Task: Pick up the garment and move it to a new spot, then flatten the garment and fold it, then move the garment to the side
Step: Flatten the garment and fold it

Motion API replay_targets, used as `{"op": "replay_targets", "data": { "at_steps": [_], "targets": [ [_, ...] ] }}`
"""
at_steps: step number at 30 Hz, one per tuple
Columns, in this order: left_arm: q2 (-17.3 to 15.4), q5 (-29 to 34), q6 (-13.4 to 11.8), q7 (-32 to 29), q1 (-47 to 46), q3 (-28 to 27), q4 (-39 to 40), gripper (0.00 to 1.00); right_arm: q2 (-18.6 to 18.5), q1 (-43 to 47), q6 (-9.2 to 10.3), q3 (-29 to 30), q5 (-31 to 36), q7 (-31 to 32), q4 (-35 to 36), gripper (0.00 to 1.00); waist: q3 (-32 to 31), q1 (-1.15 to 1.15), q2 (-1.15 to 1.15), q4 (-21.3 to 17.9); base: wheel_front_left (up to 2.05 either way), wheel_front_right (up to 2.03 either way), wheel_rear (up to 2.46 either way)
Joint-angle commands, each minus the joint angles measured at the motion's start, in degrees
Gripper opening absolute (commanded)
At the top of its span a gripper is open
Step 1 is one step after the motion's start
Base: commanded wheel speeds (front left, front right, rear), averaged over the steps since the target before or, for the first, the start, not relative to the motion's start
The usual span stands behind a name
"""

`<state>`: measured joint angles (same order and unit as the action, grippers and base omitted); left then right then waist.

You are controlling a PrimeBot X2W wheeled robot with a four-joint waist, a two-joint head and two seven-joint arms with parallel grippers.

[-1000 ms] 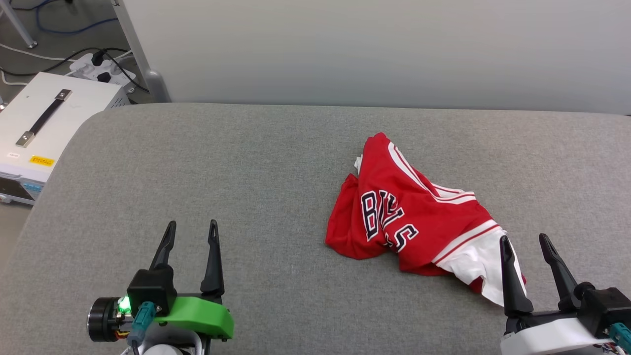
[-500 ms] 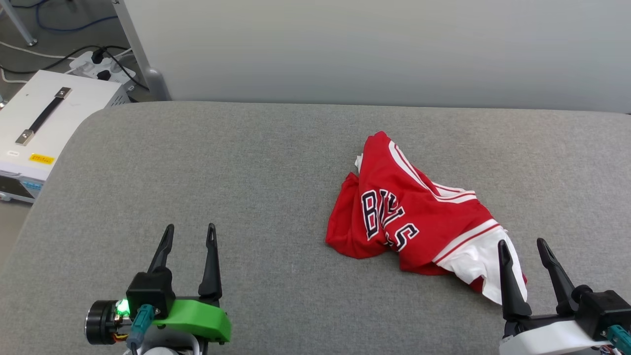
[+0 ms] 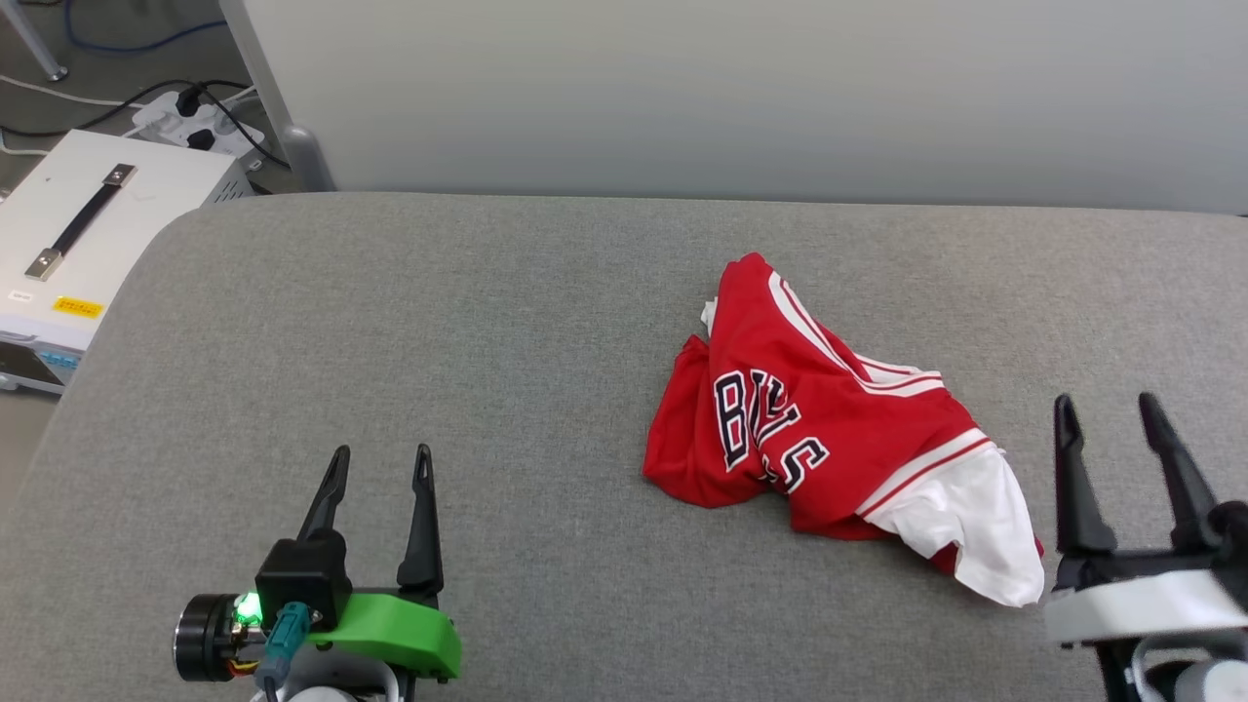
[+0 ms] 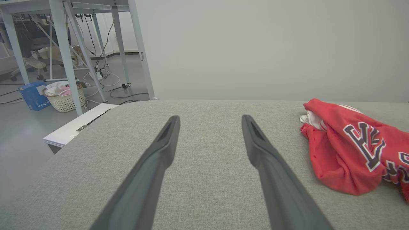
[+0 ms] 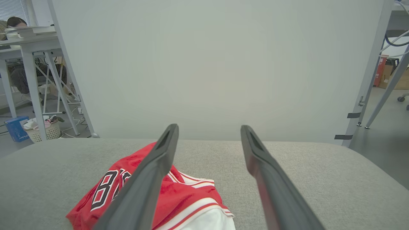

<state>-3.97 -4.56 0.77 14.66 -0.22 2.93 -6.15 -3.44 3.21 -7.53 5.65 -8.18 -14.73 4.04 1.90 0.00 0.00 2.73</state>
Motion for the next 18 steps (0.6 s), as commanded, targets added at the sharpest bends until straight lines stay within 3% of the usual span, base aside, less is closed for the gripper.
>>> {"op": "replay_targets", "data": {
  "at_steps": [1, 9, 13, 18],
  "targets": [
    [0.3, 0.6, 0.3, 0.3, -0.1, -0.2, 0.0, 1.0, -1.3, -2.6, 0.04, 0.9, 0.5, -0.3, 0.9, 1.0, 0.5, 0.0, 0.0, 0.0, 0.0, 0.0, 0.0],
    [0.6, 0.9, 0.4, 0.3, -2.0, -0.3, 0.6, 1.0, -10.9, -13.9, 0.04, 1.2, -2.9, -0.3, 1.1, 1.0, 3.5, 0.0, 0.0, 0.1, 0.0, 0.0, 0.0],
    [0.7, 0.9, 0.4, 0.3, -2.6, -0.6, 1.2, 1.0, -19.6, -19.3, 0.04, -5.5, -6.4, 0.6, -5.9, 1.0, 5.0, 0.0, 0.0, 0.0, 0.0, 0.0, 0.0],
    [0.9, 1.0, 0.5, 0.3, -3.4, -0.6, 1.6, 1.0, -29.1, -26.0, 0.04, -15.1, -13.5, 11.9, -10.7, 1.0, 6.9, 0.0, 0.0, 0.1, 0.0, 0.0, 0.0]
  ]
}}
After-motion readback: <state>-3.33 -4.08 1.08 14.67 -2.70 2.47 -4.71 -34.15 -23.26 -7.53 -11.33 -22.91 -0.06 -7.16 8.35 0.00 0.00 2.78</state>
